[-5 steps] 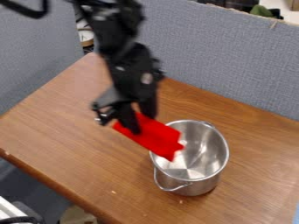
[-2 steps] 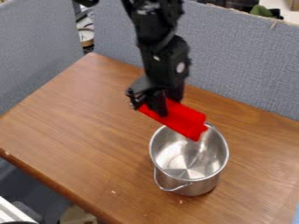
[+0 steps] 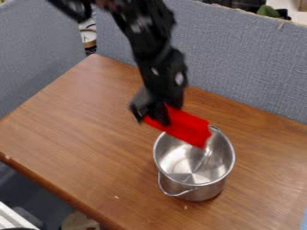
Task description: Put the red object in the metal pot
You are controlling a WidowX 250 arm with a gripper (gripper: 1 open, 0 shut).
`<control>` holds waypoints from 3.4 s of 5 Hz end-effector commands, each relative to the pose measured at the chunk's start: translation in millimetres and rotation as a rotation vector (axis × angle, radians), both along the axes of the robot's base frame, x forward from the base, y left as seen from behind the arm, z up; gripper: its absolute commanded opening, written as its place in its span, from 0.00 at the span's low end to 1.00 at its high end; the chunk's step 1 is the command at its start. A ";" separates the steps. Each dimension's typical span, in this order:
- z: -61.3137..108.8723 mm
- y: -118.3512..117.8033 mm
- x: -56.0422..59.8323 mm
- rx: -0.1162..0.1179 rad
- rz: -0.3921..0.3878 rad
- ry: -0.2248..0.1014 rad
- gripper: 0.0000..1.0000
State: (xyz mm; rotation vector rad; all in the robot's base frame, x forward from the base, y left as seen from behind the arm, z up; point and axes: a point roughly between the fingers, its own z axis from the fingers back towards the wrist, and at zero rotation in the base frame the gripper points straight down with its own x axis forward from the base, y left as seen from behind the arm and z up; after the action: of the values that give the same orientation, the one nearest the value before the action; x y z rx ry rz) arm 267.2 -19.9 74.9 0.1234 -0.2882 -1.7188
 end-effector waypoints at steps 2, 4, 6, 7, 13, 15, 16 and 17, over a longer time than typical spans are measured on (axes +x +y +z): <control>-19.5 -43.3 -21.3 -0.067 0.044 -0.035 1.00; -14.4 -68.8 -26.3 -0.074 -0.174 -0.012 0.00; -6.9 -61.6 -30.4 -0.055 -0.194 0.005 1.00; -14.4 -48.4 -42.8 -0.085 -0.008 0.012 1.00; 43.7 -62.1 -4.8 -0.127 0.435 0.187 1.00; 31.1 -89.2 -13.2 -0.124 0.320 0.231 1.00; -0.9 -88.1 -18.1 -0.109 0.208 0.237 1.00; -35.6 -87.7 -17.1 -0.100 0.094 0.265 1.00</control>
State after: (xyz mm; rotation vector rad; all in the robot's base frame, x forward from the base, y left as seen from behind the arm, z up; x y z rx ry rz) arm 246.7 -110.4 33.2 -0.1700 -0.1376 -1.6087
